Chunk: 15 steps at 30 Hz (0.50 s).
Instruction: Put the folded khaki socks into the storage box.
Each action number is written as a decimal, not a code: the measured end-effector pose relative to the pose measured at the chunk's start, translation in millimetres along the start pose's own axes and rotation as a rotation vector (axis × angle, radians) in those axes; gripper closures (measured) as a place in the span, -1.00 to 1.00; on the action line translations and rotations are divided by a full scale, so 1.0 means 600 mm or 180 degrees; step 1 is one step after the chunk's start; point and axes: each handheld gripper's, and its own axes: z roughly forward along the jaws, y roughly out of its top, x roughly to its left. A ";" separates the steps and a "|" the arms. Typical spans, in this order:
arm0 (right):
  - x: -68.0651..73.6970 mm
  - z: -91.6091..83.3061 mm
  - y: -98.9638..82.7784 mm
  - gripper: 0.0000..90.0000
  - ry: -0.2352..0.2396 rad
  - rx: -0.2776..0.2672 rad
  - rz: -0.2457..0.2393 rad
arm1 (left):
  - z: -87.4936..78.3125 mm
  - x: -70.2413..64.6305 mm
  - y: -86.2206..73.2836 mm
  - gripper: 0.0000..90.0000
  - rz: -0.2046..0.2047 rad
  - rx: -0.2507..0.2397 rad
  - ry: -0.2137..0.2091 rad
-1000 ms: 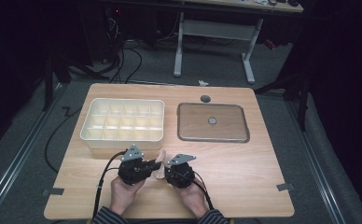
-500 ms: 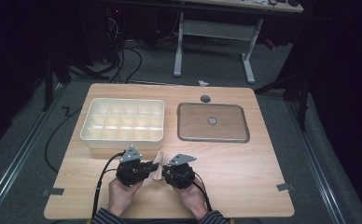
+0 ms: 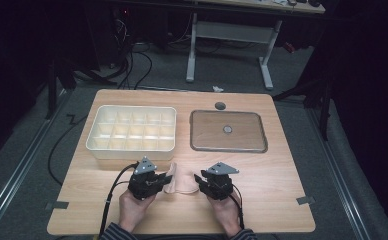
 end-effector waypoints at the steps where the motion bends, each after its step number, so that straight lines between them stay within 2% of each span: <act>1: -0.001 0.002 -0.002 0.46 -0.0003 0.0019 0.0016 | 0.000 -0.001 0.000 0.78 0.0005 0.0000 0.0004; 5: -0.003 0.011 -0.008 0.55 0.0053 0.0127 0.0050 | 0.001 -0.002 0.000 0.78 0.0023 0.0017 0.0008; 6: -0.003 0.013 -0.009 0.59 0.0066 0.0147 0.0033 | 0.002 -0.005 0.000 0.78 -0.0018 0.0007 -0.0004; 11: -0.001 0.023 -0.012 0.84 0.0096 0.0199 0.0023 | 0.006 -0.008 -0.001 0.77 0.0012 0.0024 -0.0038; 15: 0.001 0.026 -0.011 0.91 0.0114 0.0208 -0.0014 | 0.009 -0.012 -0.001 0.77 0.0043 0.0049 -0.0052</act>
